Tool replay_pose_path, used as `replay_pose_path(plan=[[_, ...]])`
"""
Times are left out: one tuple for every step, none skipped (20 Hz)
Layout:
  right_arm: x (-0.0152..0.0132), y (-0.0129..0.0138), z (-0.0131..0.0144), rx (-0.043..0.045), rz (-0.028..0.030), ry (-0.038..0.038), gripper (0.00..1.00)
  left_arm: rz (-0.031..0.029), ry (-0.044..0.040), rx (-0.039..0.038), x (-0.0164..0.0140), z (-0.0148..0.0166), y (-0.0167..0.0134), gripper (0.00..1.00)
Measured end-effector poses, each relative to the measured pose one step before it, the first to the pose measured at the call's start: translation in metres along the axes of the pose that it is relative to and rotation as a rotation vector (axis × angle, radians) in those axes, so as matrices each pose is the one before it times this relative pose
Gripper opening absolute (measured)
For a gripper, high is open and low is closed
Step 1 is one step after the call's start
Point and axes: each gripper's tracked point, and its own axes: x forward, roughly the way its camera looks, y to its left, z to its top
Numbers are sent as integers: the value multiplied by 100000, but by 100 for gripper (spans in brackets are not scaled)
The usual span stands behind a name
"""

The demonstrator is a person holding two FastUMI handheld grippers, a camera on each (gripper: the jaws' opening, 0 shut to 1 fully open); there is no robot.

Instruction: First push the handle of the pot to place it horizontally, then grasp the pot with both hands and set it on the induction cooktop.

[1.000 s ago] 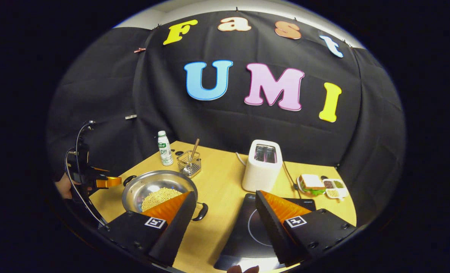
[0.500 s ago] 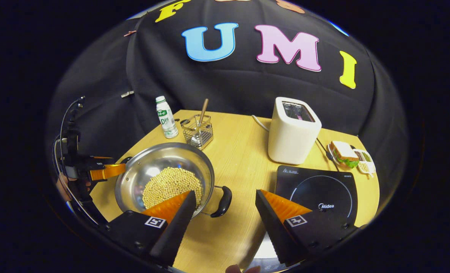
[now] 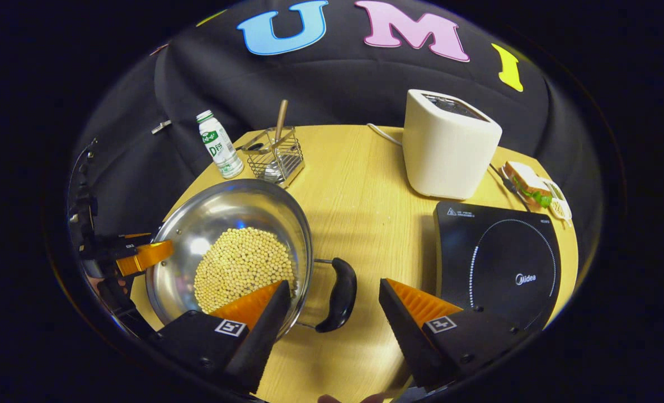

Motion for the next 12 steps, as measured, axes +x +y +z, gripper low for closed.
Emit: replay_pose_path(plan=[[483,68,-254,896,-34,1372,100,-640,721,-362,199,-102,-152,83],[345,110,-222,567,-227,1380,100,-878,518,-397,258,-182,-192,83],[373,271,-313,685,194,1459,99,-493,211,-242,160,-15,-101,81],[407,241,-153,1100,592,1305,99,-17,-112,-257,207,-53,17,81],[336,142,-150,1652,492,1111,98,81,251,-271,231,-3,73,78],[276,92,37,1586,23,802,94,-528,128,-287,153,-113,-81,78],[362,130,-121,1512,-182,1030,91,-734,428,-79,150,-70,-172,77],[231,175,-119,1263,-44,1149,86,-876,433,-2,130,-68,-240,75],[403,85,-218,680,-39,1042,86,382,298,37,104,40,14,72],[243,-265,-61,-120,-1117,747,86,263,-21,-73,190,19,74,70],[244,-203,-250,-299,-733,1021,79,-71,38,-46,-55,72,-34,69],[54,-171,-212,230,-929,440,71,17,53,-144,202,-50,-51,69]])
